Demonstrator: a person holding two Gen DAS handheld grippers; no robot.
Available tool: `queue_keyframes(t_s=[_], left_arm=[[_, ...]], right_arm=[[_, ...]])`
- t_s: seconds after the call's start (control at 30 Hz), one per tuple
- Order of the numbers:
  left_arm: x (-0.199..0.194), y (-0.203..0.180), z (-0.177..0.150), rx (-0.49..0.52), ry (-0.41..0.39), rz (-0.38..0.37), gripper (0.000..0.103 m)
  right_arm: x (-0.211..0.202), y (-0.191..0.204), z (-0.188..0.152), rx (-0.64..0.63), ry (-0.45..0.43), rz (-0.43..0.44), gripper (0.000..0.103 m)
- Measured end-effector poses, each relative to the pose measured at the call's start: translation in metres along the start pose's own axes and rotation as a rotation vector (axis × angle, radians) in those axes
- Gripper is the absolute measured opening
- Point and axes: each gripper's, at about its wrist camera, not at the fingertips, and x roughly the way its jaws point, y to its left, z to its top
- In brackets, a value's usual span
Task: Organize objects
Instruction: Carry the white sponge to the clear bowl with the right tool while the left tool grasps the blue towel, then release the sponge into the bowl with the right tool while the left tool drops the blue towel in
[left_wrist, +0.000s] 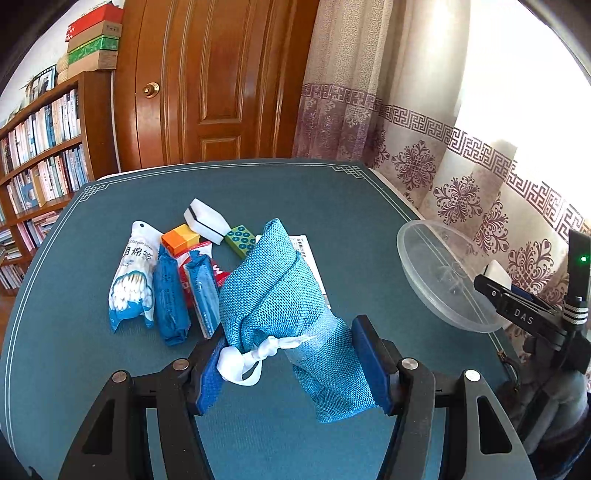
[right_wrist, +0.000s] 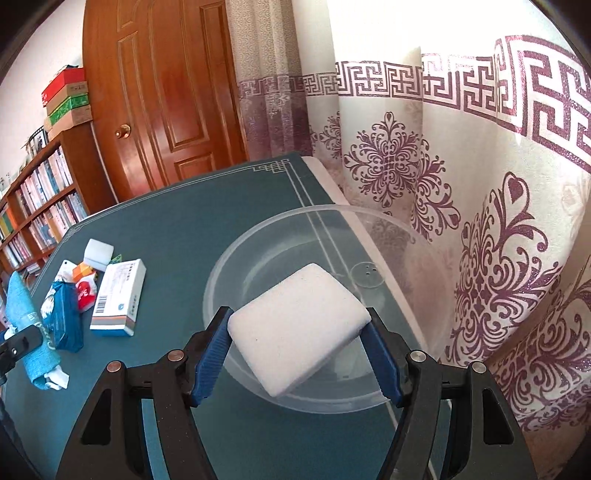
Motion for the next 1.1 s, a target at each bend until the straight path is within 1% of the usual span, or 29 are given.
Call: queue_keyframes(t_s=[0.1,0.17,0.23,0.5,0.73,0.83,0.9,1.1], left_arm=[[0.004,-0.011,0.004,0.023,0.002,-0.013,0.066],[0.008,-0.019,0.007,0.037,0.005,-0.021,0.066],[0.012,-0.027,0.010,0.051,0.010,-0.033,0.067],[0.033,-0.063,0.021,0.107,0.031,-0.095,0.067],[0.059,-0.094,0.036,0.136,0.066,-0.169,0.067],[0.069,-0.107,0.041,0.151,0.086,-0.198,0.067],[0.074,-0.115,0.045,0.167,0.086,-0.203,0.067],[0.085,-0.138,0.058,0.202,0.076,-0.253,0.068]], right_arm=[[0.009,-0.012,0.000,0.026,0.012,-0.030,0.073],[0.013,-0.017,-0.001,0.033,0.020,-0.043,0.078],[0.012,-0.020,-0.004,0.035,0.020,-0.049,0.080],[-0.007,-0.028,-0.016,0.029,-0.010,-0.043,0.080],[-0.027,-0.026,-0.023,0.004,-0.050,-0.033,0.080],[-0.030,-0.028,-0.027,0.010,-0.057,-0.027,0.080],[-0.029,-0.029,-0.029,0.018,-0.054,-0.025,0.080],[-0.027,-0.034,-0.032,0.040,-0.046,-0.020,0.080]])
